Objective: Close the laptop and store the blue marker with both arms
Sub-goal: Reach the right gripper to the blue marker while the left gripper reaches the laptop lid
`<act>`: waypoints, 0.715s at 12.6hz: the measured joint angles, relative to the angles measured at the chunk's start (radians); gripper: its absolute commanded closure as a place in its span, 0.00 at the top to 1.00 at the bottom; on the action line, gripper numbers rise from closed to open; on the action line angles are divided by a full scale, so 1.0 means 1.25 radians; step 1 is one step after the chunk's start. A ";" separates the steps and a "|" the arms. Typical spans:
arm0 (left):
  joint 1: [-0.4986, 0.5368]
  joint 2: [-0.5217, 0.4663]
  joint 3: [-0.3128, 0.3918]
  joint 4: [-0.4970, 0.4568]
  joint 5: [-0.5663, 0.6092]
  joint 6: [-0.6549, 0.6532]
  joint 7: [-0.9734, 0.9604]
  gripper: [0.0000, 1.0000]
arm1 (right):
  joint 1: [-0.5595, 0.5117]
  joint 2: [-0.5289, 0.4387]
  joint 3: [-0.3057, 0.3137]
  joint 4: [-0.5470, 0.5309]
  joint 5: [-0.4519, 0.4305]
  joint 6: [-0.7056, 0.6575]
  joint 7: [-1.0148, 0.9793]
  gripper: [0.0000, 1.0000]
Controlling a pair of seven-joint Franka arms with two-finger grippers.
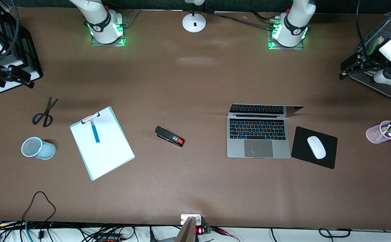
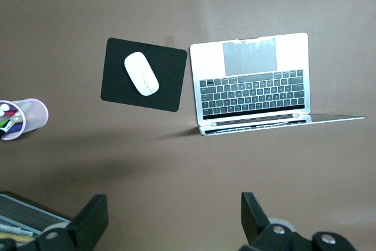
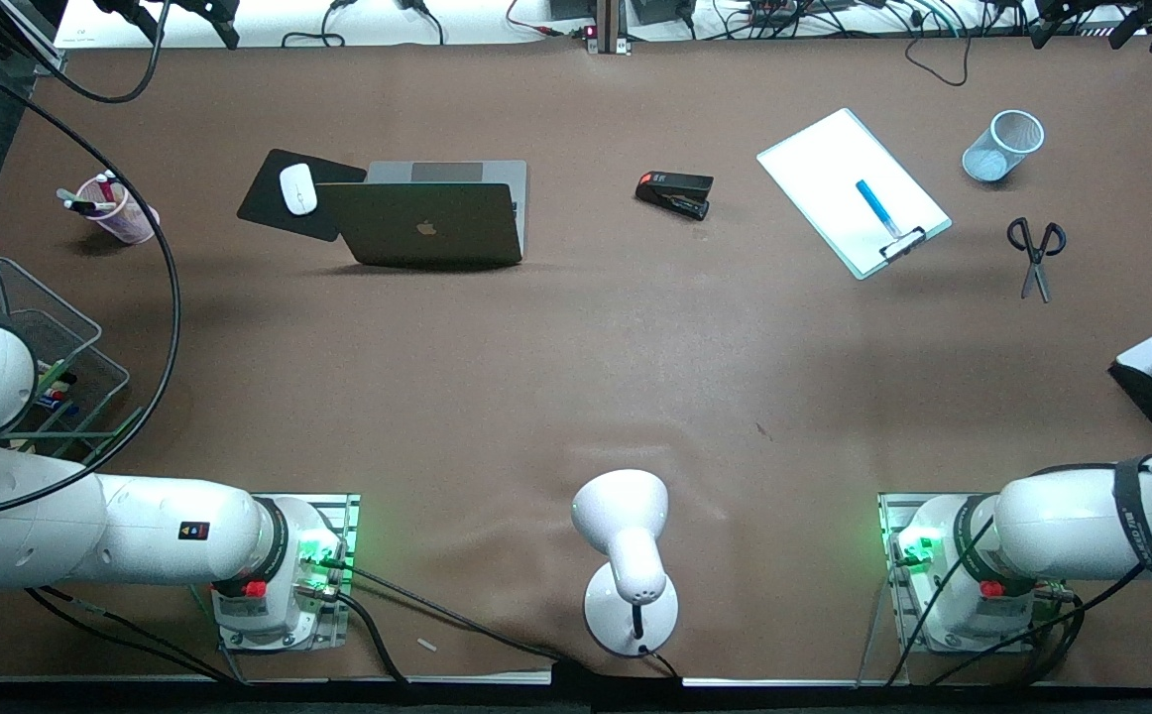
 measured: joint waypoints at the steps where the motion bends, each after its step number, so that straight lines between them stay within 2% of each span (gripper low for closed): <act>1: 0.000 0.000 0.000 -0.001 0.001 0.004 0.001 1.00 | 0.000 0.000 0.000 0.000 0.000 -0.004 0.000 1.00; 9: 0.000 0.004 0.000 -0.011 0.008 0.023 0.003 1.00 | -0.001 0.017 -0.002 0.000 -0.001 -0.027 0.000 1.00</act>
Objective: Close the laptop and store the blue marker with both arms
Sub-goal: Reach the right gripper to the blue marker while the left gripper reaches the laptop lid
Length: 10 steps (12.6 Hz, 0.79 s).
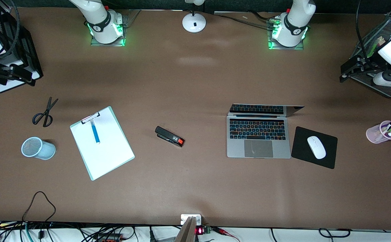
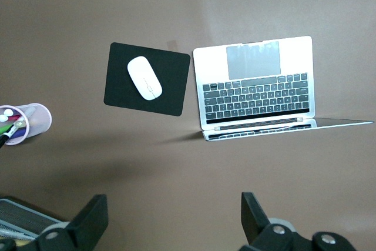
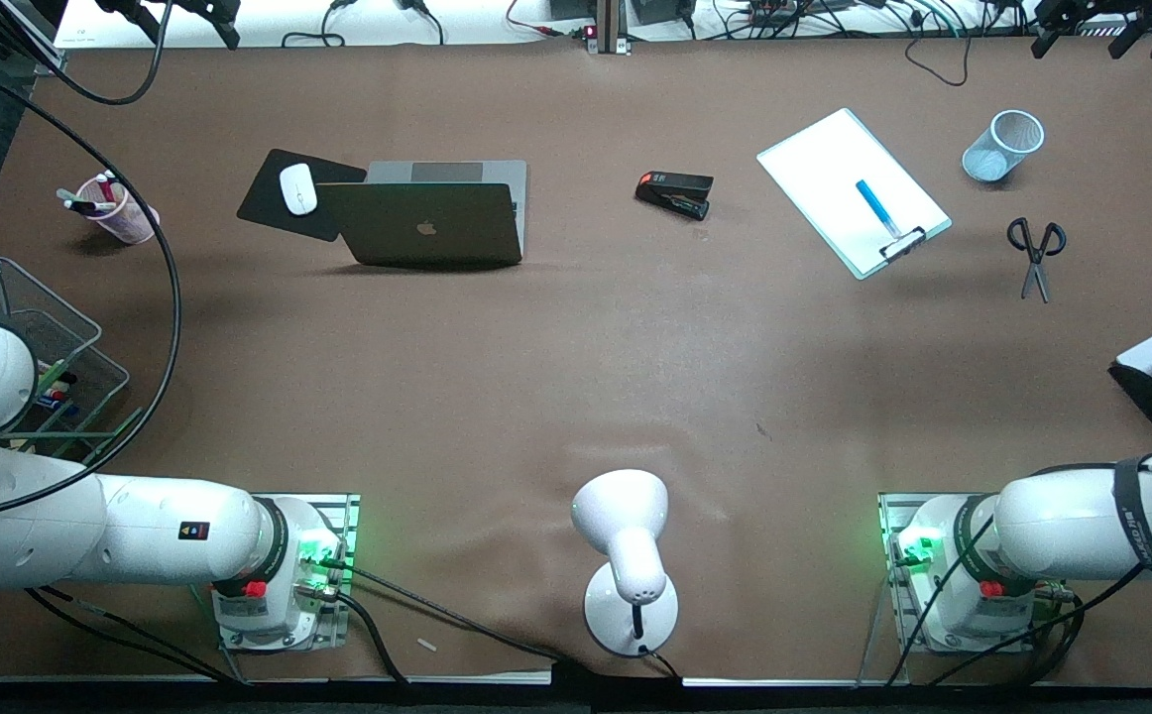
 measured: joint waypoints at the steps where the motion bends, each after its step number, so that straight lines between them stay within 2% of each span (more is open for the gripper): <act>1: -0.001 0.007 0.000 -0.001 0.000 0.000 0.000 1.00 | 0.000 0.014 0.000 0.000 0.000 0.008 -0.001 1.00; 6: -0.018 0.087 -0.006 0.000 0.000 -0.005 0.000 1.00 | 0.004 0.113 0.003 -0.002 0.000 0.130 -0.037 1.00; 10: -0.019 0.157 -0.006 0.000 0.000 -0.051 0.000 1.00 | 0.037 0.231 0.005 -0.004 0.000 0.254 -0.084 1.00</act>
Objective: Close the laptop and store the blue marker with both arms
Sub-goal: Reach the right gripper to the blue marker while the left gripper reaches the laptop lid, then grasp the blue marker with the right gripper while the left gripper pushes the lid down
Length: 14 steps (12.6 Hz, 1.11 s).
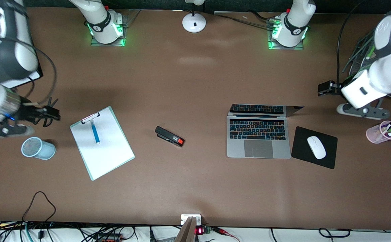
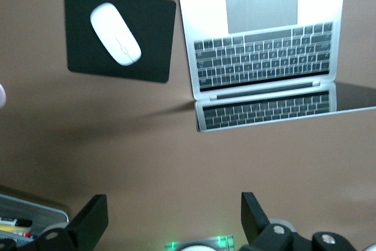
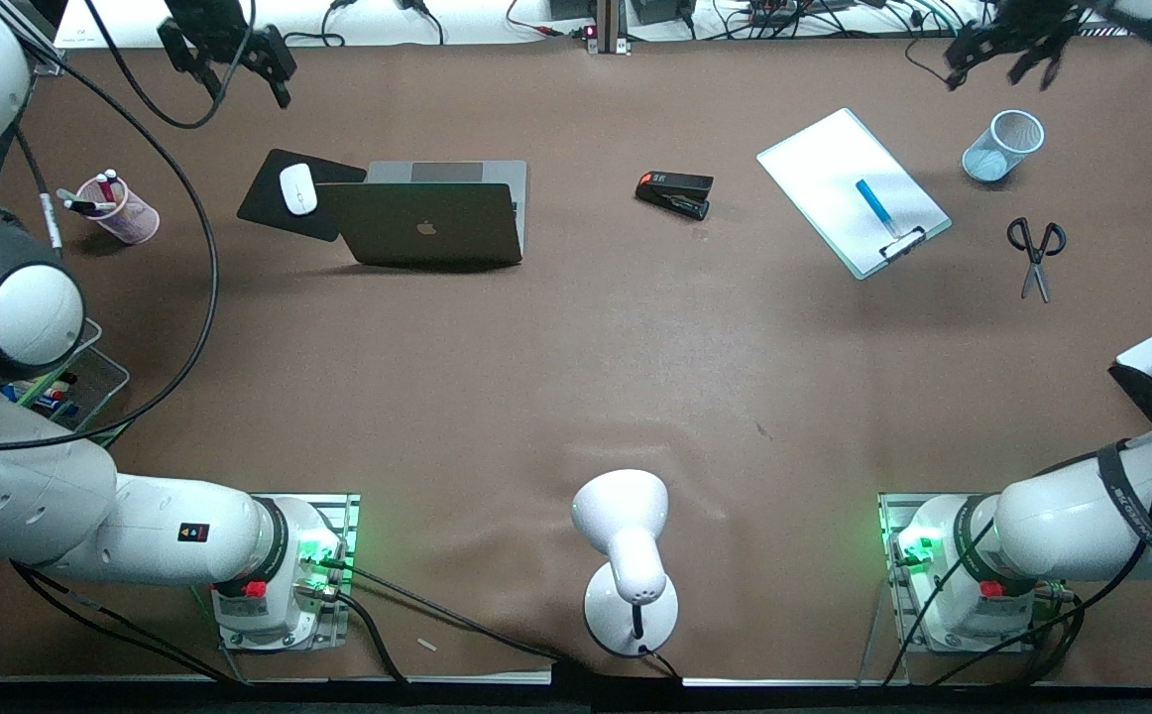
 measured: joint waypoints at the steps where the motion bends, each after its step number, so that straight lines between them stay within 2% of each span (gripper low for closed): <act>1: -0.003 0.017 -0.001 0.000 0.000 -0.006 0.000 1.00 | 0.012 0.029 0.000 0.000 0.000 0.023 0.000 1.00; 5: -0.057 0.079 -0.006 -0.001 0.000 -0.025 -0.015 1.00 | 0.035 0.132 0.001 0.000 -0.001 0.102 -0.016 1.00; 8: -0.105 0.123 -0.009 -0.008 0.000 -0.027 -0.103 1.00 | 0.053 0.189 0.001 0.002 -0.007 0.136 -0.042 1.00; 11: -0.132 0.137 -0.017 -0.045 -0.015 -0.015 -0.171 1.00 | 0.057 0.223 0.001 0.003 -0.008 0.183 -0.077 1.00; 14: -0.131 0.139 -0.018 -0.101 -0.052 0.038 -0.191 1.00 | 0.057 0.249 0.000 0.002 -0.008 0.195 -0.117 1.00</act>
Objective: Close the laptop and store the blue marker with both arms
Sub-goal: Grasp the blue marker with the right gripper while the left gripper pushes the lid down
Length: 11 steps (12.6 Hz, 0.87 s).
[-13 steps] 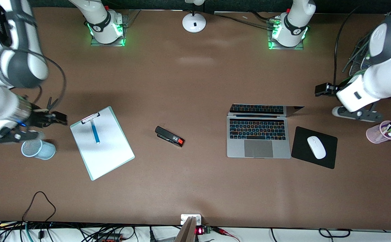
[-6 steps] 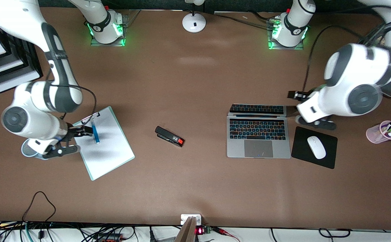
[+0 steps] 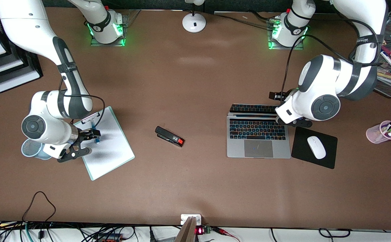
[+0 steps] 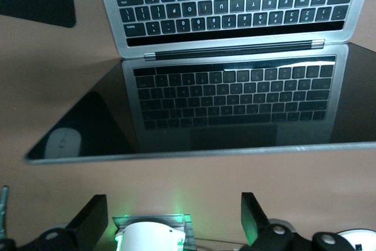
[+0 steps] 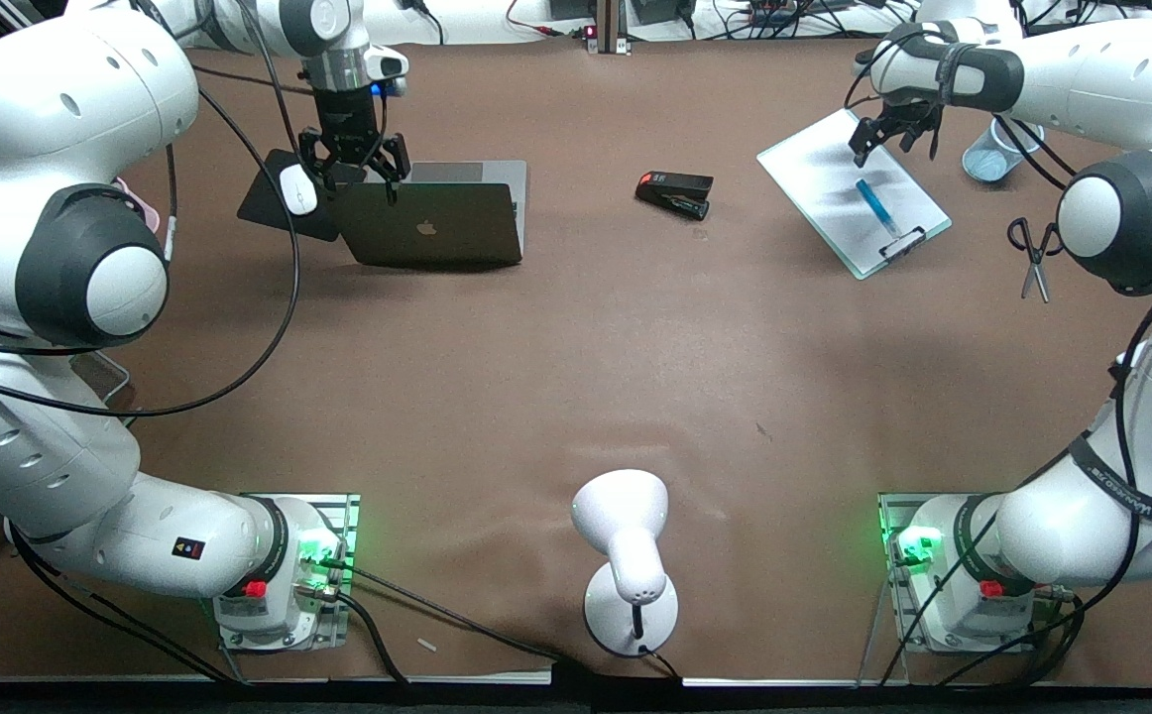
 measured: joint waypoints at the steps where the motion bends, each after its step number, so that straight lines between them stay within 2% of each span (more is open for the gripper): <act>1: 0.000 0.000 0.000 -0.010 -0.003 0.011 -0.009 1.00 | 0.000 0.008 0.000 -0.001 0.000 0.008 -0.004 1.00; 5: 0.000 0.005 0.000 -0.015 -0.004 0.066 -0.017 1.00 | 0.000 0.049 0.000 -0.012 -0.001 0.048 -0.010 1.00; 9: 0.000 0.031 -0.001 -0.015 -0.004 0.148 -0.023 1.00 | 0.001 0.054 0.000 -0.019 -0.001 0.069 -0.011 0.82; 11: -0.001 0.044 -0.001 -0.004 -0.004 0.179 -0.023 1.00 | 0.001 0.054 0.000 -0.020 -0.001 0.070 -0.011 0.77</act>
